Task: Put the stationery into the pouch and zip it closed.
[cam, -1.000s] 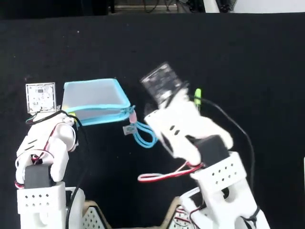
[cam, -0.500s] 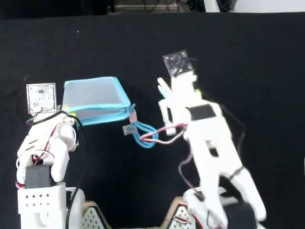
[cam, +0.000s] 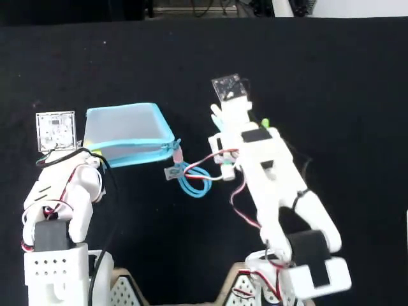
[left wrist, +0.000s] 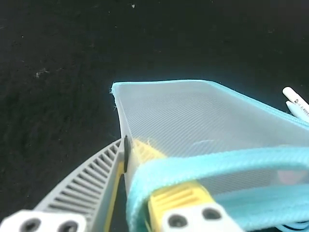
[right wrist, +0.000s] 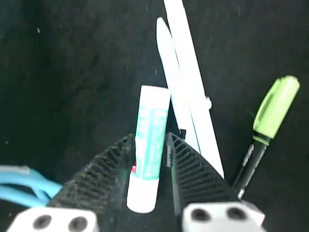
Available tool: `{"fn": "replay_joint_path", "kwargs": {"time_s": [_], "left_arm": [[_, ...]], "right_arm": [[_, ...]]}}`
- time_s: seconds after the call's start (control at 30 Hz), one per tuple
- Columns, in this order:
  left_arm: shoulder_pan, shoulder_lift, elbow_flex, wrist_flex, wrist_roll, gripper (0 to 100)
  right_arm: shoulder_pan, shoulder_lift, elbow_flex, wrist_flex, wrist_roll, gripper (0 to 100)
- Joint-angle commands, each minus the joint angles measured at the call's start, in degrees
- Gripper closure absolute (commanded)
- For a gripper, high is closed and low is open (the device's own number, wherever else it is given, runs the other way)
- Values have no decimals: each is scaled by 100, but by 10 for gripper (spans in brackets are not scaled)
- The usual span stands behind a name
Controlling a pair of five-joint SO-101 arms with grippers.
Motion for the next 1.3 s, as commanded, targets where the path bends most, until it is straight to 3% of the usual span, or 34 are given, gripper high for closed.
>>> {"fn": "replay_joint_path", "kwargs": {"time_s": [0.0, 0.6, 0.97, 1.13, 1.27], "left_arm": [[-40, -70, -75, -123, 44, 970], [-40, -70, -75, -123, 35, 970], [-40, -70, -75, -114, 26, 970], [-40, -70, -75, -114, 18, 970], [-40, -70, -75, -114, 18, 970]], "right_arm": [[97, 233, -637, -123, -44, 899], [62, 1490, -1385, -105, -35, 900], [-149, 1868, -1780, 800, -26, 903], [35, 1736, -1833, 1090, -26, 992], [255, 1244, -1807, 1697, -18, 978]]}}
